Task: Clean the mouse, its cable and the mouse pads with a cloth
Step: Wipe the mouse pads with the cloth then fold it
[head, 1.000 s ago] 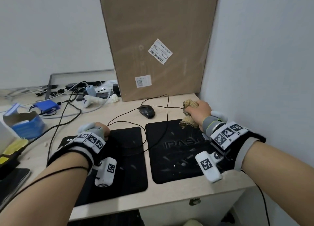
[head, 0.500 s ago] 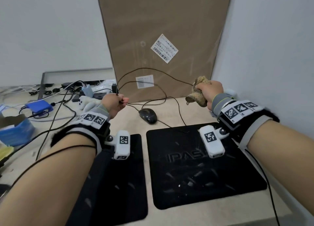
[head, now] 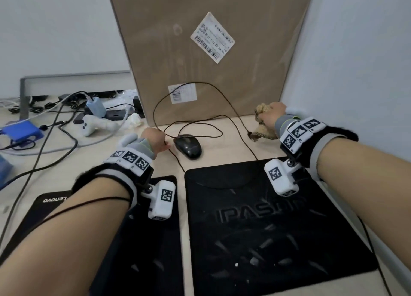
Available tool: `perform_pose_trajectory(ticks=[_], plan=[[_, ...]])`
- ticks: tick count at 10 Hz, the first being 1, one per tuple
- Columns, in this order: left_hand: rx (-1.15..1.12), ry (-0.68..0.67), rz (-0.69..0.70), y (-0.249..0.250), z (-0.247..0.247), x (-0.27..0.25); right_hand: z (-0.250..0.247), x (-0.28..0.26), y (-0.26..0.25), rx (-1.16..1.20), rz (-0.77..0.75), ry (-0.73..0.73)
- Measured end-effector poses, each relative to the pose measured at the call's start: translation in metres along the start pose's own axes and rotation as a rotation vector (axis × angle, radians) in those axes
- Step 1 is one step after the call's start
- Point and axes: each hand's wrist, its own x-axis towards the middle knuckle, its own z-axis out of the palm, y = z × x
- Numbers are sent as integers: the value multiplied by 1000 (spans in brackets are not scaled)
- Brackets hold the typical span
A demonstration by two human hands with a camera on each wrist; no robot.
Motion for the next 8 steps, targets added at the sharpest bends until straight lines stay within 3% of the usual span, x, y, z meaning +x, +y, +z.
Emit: perform_pose_trajectory(ticks=[1, 2, 3, 6, 7, 8], plan=[[-492, 22, -104, 4, -1, -17, -7, -6, -2, -96, -37, 121], [-282, -106, -102, 1, 1, -19, -12, -21, -14, -53, -120, 173], [-198, -103, -75, 0, -5, -24, -6, -43, -33, -136, -266, 160], [-116, 110, 121, -1, -16, -20, 52, -84, -87, -169, -568, -59], [22, -22, 209, -7, -13, -19, 77, -85, -96, -231, -628, -140], [129, -252, 237, -14, -5, -22, 99, -87, -95, -464, -644, -297]])
